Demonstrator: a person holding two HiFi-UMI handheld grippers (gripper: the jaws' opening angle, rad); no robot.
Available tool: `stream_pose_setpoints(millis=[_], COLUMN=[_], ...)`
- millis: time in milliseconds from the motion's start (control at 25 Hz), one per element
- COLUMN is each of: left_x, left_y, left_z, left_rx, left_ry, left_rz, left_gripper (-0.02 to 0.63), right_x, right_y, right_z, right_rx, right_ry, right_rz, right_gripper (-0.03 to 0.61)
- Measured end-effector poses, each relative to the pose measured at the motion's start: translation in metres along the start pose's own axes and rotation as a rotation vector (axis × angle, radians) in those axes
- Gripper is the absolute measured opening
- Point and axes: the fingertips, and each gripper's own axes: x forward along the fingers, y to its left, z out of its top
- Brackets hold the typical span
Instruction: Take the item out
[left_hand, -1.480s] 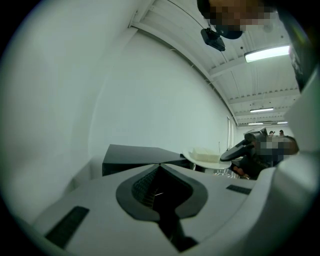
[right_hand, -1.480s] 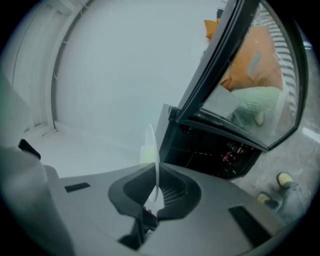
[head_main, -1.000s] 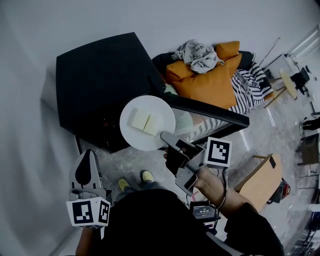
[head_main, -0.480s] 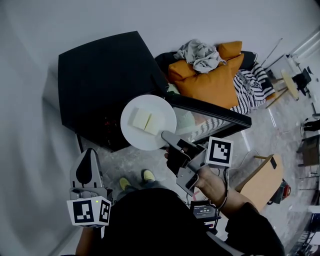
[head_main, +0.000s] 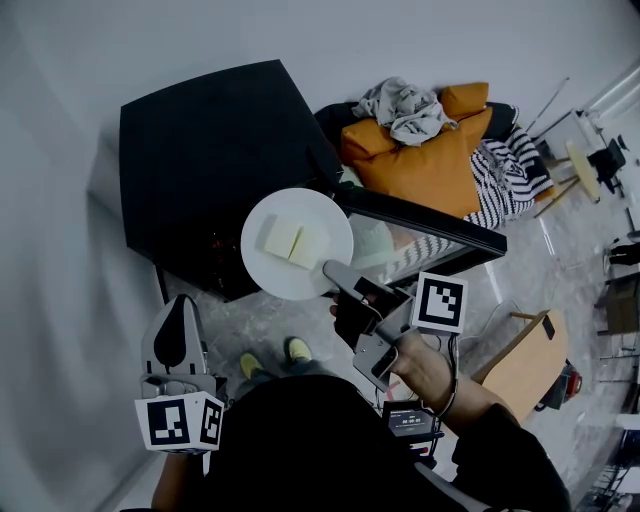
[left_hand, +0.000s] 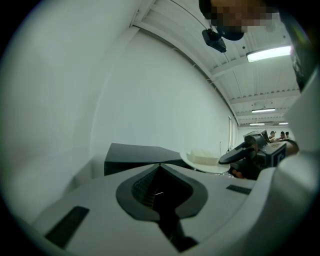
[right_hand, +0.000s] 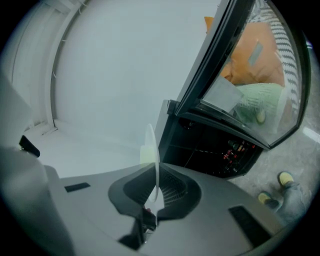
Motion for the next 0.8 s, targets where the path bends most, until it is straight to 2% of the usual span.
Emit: stream_pose_setpoints(millis=[800], left_x=[-0.0006], left_y=[0.0007], left_z=[0.0084], left_rx=[0.004], left_ry=[-0.011], left_rz=[0.013], left_gripper=[0.009], right_x=[0.0013], right_y=[0.0028], right_z=[-0.0008], right_rx=[-0.001], right_ry=[0.007], right_rz=[-0.004], right_gripper=[0.017])
